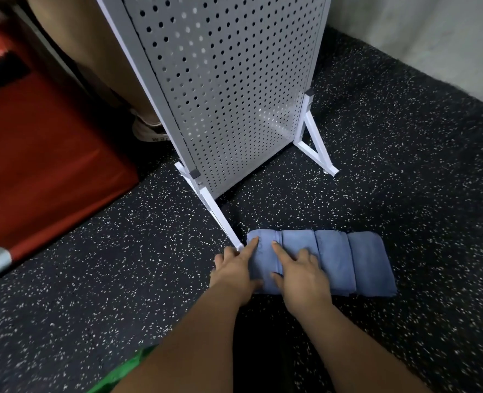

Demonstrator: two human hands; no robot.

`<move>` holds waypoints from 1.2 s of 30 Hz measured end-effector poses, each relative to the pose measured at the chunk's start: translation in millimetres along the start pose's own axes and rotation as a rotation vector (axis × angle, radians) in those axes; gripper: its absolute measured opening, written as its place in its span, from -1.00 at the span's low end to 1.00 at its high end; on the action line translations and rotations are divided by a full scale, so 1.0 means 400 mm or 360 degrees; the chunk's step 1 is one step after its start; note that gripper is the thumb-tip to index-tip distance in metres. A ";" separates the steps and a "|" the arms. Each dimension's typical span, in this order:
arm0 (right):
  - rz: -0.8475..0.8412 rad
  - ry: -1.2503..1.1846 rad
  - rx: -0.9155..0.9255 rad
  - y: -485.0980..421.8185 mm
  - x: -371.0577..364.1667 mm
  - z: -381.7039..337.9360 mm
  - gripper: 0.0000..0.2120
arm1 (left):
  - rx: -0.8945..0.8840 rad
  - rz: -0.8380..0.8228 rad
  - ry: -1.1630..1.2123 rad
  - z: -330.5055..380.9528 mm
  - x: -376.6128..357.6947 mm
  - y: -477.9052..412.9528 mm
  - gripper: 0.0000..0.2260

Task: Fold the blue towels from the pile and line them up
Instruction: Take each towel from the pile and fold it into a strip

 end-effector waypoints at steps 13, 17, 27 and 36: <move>-0.0088 -0.0048 0.0134 0.002 0.045 0.035 -0.32 | -0.0049 0.0146 0.0094 0.022 0.018 0.030 -0.07; -0.0121 -0.0107 0.0161 0.037 0.098 0.074 -0.34 | -0.0069 0.0245 0.0235 0.059 0.058 0.067 -0.09; -0.0082 -0.0081 0.0079 0.183 0.224 0.262 -0.30 | -0.0400 0.0167 -0.0201 0.270 0.041 0.169 -0.13; -0.0062 -0.0209 -0.0341 0.369 0.258 0.619 -0.33 | -0.0795 -0.0144 -0.0329 0.544 -0.159 0.249 -0.14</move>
Point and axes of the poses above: each hand's wrist, its own y-axis away from the middle knuckle, its own x-axis out of the back of the hand, z = x × y, the point moved 5 cm from there along -y, towards the middle knuckle, and after that the axes turned 13 degrees about -x, right-handed, at the moved point
